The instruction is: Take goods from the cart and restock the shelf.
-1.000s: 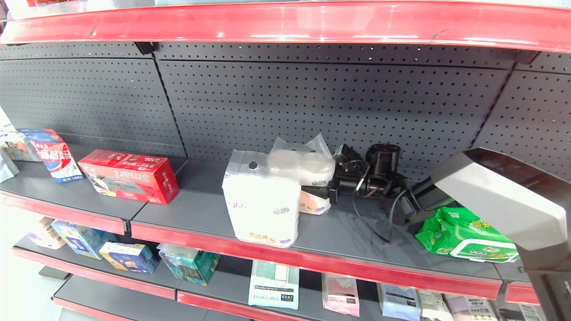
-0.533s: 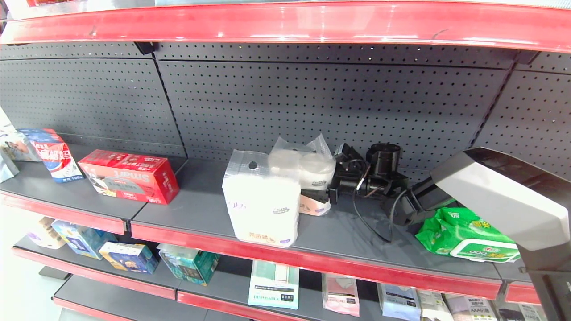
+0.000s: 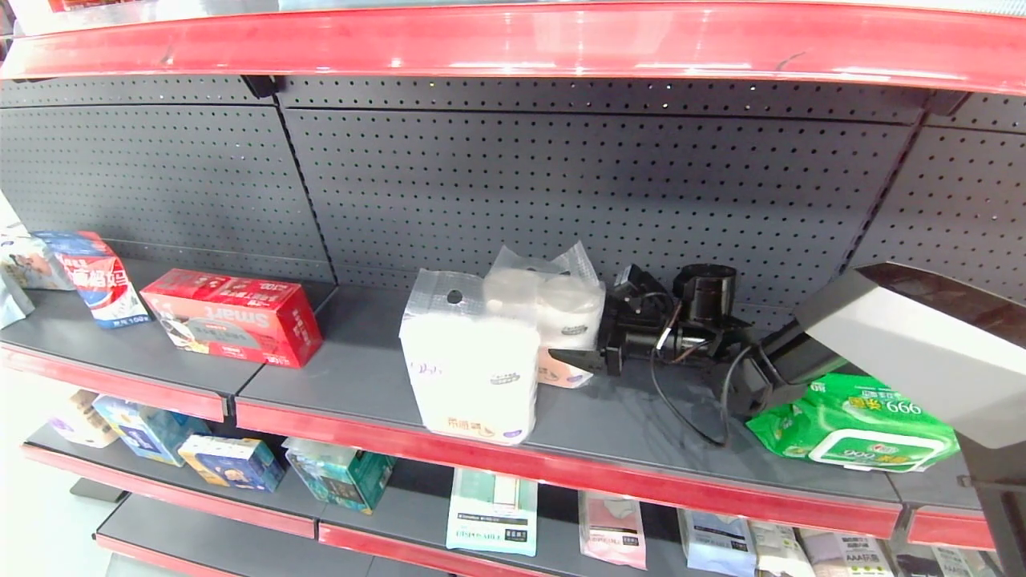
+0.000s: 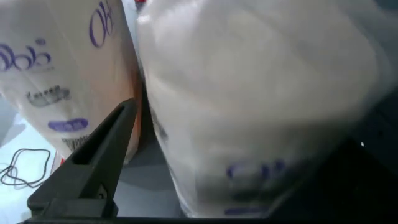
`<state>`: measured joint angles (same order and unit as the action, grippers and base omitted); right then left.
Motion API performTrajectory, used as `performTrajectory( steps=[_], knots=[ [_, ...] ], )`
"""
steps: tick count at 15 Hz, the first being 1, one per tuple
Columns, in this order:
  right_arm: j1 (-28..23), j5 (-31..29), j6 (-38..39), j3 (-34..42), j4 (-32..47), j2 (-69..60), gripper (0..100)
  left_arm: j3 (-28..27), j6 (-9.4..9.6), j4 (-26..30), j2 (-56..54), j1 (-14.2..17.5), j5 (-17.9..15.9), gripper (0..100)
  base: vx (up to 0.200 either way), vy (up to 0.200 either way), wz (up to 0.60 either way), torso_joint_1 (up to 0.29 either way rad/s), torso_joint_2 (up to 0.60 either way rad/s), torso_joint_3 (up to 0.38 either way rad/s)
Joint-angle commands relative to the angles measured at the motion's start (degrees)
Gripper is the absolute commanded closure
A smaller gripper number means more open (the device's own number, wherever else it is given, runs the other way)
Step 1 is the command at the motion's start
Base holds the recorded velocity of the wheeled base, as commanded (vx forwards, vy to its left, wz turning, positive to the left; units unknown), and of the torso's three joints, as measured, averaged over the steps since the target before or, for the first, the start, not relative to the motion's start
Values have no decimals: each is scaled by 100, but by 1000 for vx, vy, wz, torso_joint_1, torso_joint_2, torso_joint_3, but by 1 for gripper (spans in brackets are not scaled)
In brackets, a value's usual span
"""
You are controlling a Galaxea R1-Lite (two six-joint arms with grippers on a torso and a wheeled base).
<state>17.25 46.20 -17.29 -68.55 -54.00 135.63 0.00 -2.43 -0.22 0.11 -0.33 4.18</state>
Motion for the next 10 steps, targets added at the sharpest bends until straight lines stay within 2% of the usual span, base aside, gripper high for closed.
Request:
performTrajectory(
  steps=[1, 10],
  knots=[
    [-117, -85, -12, 201, -5, -142, 0, 0, -4, -4, -2, -2, 4, 0, 0, 0, 0, 0, 0, 0],
    [-820, -85, -47, 1406, -14, -1074, 0, 0, -4, -4, -2, -2, 4, 0, 0, 0, 0, 0, 0, 0]
  ],
)
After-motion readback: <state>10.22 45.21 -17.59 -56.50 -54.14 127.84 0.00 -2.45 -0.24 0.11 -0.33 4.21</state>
